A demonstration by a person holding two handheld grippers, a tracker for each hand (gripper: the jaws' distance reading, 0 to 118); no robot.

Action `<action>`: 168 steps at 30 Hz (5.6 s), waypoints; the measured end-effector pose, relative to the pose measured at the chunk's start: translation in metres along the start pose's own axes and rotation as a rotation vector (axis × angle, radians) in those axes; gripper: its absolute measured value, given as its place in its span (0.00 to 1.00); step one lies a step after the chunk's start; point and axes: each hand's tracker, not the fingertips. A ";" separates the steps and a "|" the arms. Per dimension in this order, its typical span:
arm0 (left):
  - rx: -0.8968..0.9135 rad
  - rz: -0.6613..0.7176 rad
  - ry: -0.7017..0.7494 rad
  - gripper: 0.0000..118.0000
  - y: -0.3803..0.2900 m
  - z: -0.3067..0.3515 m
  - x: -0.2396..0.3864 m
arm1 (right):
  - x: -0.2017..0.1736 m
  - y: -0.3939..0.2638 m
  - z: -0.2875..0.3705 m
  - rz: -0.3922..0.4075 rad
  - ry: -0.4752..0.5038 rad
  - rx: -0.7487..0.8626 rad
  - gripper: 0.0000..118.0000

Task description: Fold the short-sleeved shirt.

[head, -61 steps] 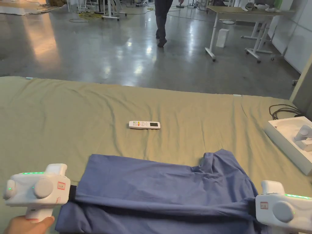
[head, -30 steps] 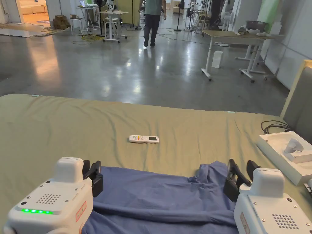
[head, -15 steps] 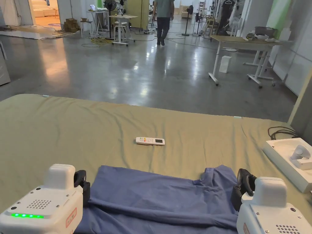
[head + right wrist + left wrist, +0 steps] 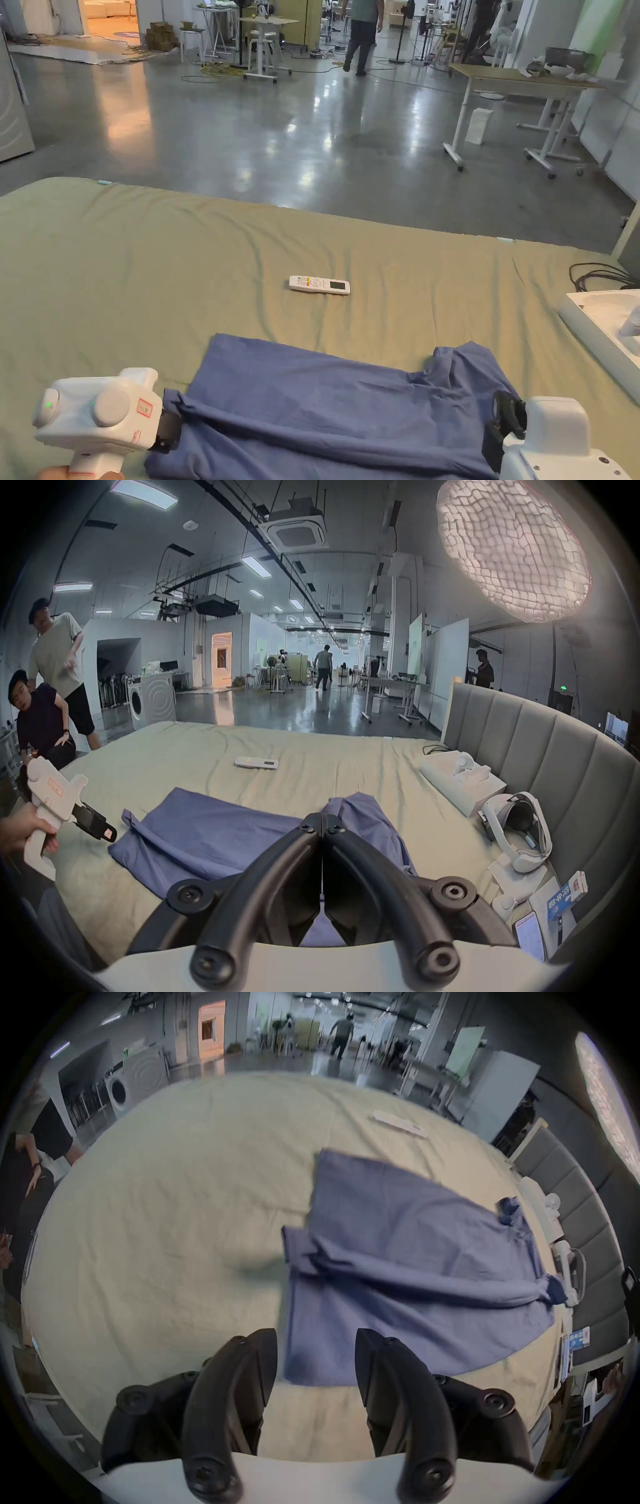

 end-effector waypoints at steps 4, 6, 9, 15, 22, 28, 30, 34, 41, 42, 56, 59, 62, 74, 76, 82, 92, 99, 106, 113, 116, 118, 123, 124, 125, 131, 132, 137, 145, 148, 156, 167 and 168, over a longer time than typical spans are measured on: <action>-0.063 0.034 0.029 0.43 0.003 -0.023 -0.005 | 0.007 -0.012 -0.007 0.011 -0.016 -0.037 0.00; -0.130 0.060 0.034 0.43 0.003 -0.040 -0.007 | 0.011 -0.017 -0.011 0.006 -0.023 -0.056 0.00; -0.120 0.053 0.046 0.43 0.004 -0.043 -0.002 | 0.017 -0.025 -0.015 0.005 -0.037 -0.088 0.00; -0.113 -0.025 0.161 0.40 -0.006 -0.044 0.022 | 0.032 -0.043 -0.025 -0.015 -0.065 -0.179 0.00; -0.115 -0.178 0.174 0.07 -0.020 -0.046 0.048 | 0.059 -0.065 -0.038 -0.018 -0.133 -0.305 0.00; -0.071 -0.143 0.103 0.06 -0.021 -0.022 0.024 | 0.105 -0.086 -0.081 -0.025 -0.032 -0.599 0.36; -0.045 -0.115 0.089 0.06 -0.023 -0.014 0.018 | 0.111 -0.096 -0.095 0.011 -0.057 -0.663 0.40; -0.006 -0.103 0.077 0.06 -0.026 -0.001 0.013 | 0.121 -0.118 -0.125 -0.028 -0.056 -0.791 0.49; 0.002 -0.112 0.079 0.06 -0.030 -0.005 0.013 | 0.112 -0.133 -0.133 -0.008 -0.053 -0.826 0.39; 0.004 -0.105 0.077 0.06 -0.030 -0.005 0.013 | 0.111 -0.134 -0.132 -0.009 -0.029 -0.817 0.26; 0.111 -0.030 -0.023 0.06 -0.016 0.048 0.005 | 0.123 -0.062 -0.083 -0.113 0.035 -0.625 0.06; 0.136 -0.049 -0.020 0.06 -0.017 0.072 0.009 | 0.121 -0.040 -0.070 -0.068 0.038 -0.595 0.06; 0.146 -0.045 -0.029 0.06 -0.024 0.091 0.002 | 0.116 -0.027 -0.050 -0.045 0.041 -0.595 0.06; 0.007 -0.010 -0.028 0.06 -0.140 0.108 -0.035 | 0.097 -0.112 0.050 -0.025 0.039 -0.785 0.06; -0.047 -0.020 -0.006 0.06 -0.160 0.093 -0.039 | 0.093 -0.138 0.057 -0.036 0.020 -0.829 0.06; -0.113 -0.057 0.042 0.06 -0.179 0.050 -0.039 | 0.075 -0.180 0.051 0.014 -0.037 -0.881 0.06; -0.012 -0.060 0.031 0.27 -0.167 0.076 -0.036 | 0.062 -0.134 0.068 0.142 -0.182 -0.722 0.53; 0.415 -0.110 -0.038 0.37 -0.135 0.135 0.005 | 0.043 -0.048 0.074 0.000 -0.054 -0.312 0.60; 0.759 -0.111 -0.047 0.37 -0.111 0.172 0.063 | -0.006 0.003 0.061 -0.029 -0.020 0.045 0.60; 0.904 -0.166 0.033 0.06 -0.105 0.188 0.103 | -0.038 0.022 0.050 -0.026 -0.112 0.190 0.12; 0.958 -0.162 0.049 0.02 -0.105 0.193 0.106 | -0.039 0.025 0.051 -0.050 -0.097 0.237 0.01; 0.972 -0.156 0.052 0.02 -0.105 0.195 0.107 | -0.039 0.028 0.051 -0.064 -0.079 0.243 0.01; 0.988 -0.127 0.047 0.02 -0.097 0.197 0.096 | -0.039 0.033 0.048 -0.064 -0.056 0.253 0.01; 0.984 -0.127 0.045 0.02 -0.095 0.195 0.093 | -0.043 0.039 0.052 -0.064 -0.052 0.255 0.01; 0.976 -0.128 0.048 0.02 -0.093 0.193 0.090 | -0.044 0.040 0.052 -0.059 -0.053 0.254 0.01; 0.792 -0.115 0.081 0.02 -0.065 0.161 0.064 | -0.044 0.041 0.043 -0.019 -0.053 0.226 0.01; 0.729 -0.113 0.063 0.02 -0.054 0.153 0.058 | -0.044 0.041 0.040 -0.012 -0.056 0.217 0.01; 0.435 -0.086 0.030 0.02 -0.004 0.097 0.028 | -0.034 0.034 0.020 -0.010 -0.049 0.149 0.01; 0.093 0.015 -0.058 0.45 0.052 0.013 -0.006 | -0.020 0.015 -0.014 -0.019 -0.063 0.018 0.01; 0.034 0.028 -0.046 0.45 0.061 -0.009 -0.011 | -0.015 0.006 -0.023 -0.028 -0.069 -0.029 0.01; -0.096 -0.001 -0.023 0.45 0.071 -0.062 -0.004 | -0.001 -0.012 -0.035 -0.051 -0.098 -0.095 0.01; -0.106 -0.181 0.154 0.25 0.056 -0.079 0.047 | 0.020 -0.032 -0.044 -0.114 -0.107 -0.192 0.01; -0.106 -0.187 0.132 0.17 0.055 -0.078 0.049 | 0.021 -0.033 -0.044 -0.116 -0.108 -0.200 0.01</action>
